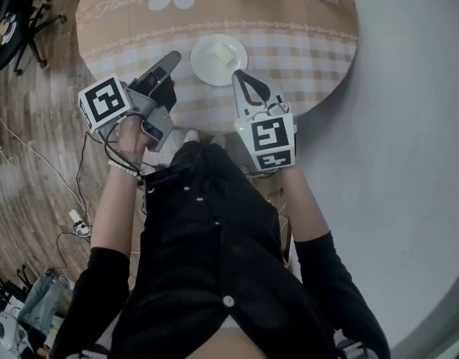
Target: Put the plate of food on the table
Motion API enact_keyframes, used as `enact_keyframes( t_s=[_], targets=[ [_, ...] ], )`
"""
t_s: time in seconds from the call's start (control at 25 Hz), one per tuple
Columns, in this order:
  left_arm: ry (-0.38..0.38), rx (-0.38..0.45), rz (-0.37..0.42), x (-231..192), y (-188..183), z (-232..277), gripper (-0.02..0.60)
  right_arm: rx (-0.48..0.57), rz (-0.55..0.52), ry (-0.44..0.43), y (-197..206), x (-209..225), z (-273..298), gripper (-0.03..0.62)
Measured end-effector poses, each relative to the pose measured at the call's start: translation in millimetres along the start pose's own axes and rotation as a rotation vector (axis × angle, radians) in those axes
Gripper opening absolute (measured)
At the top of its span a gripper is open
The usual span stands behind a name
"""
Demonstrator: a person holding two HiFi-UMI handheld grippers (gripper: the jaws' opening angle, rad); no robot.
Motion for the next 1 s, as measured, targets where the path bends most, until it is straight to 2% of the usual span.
enact_keyframes(
  t_s=[0.28,0.4,0.48,0.6,0.68,0.88,1.0],
  targets=[
    [0.112,0.057,0.193,62,-13,-7,0.009,0.168,0.113,0.032,-53,18,-41,0.002],
    [0.129,0.08,0.284,86,-15,-11,0.008,0.238,0.15,0.043,-73,24,-55,0.002],
    [0.114,0.078,0.374,99,-15,-14,0.007,0.274,0.172,0.036,-84,25,-63,0.002],
    [0.053,0.062,0.568,118,-15,-20,0.006,0.315,0.23,0.02,-97,27,-73,0.002],
    [0.05,0.058,0.647,131,-13,-21,0.005,0.342,0.25,0.02,-105,29,-80,0.002],
    [0.075,0.051,0.758,152,-2,-26,0.005,0.377,0.216,0.045,-117,29,-99,0.002],
    [0.085,0.066,0.764,159,0,-29,0.005,0.396,0.212,0.051,-122,29,-109,0.002]
  ],
)
Point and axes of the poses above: the fingertips, and each gripper's own axes: z forward along the fingers, x to its right, y out of its underside, the point moved 3 cm from there along -z, backward along the fingers, and after that the axes turned 2 degrees about z, right-handed, at the moved point
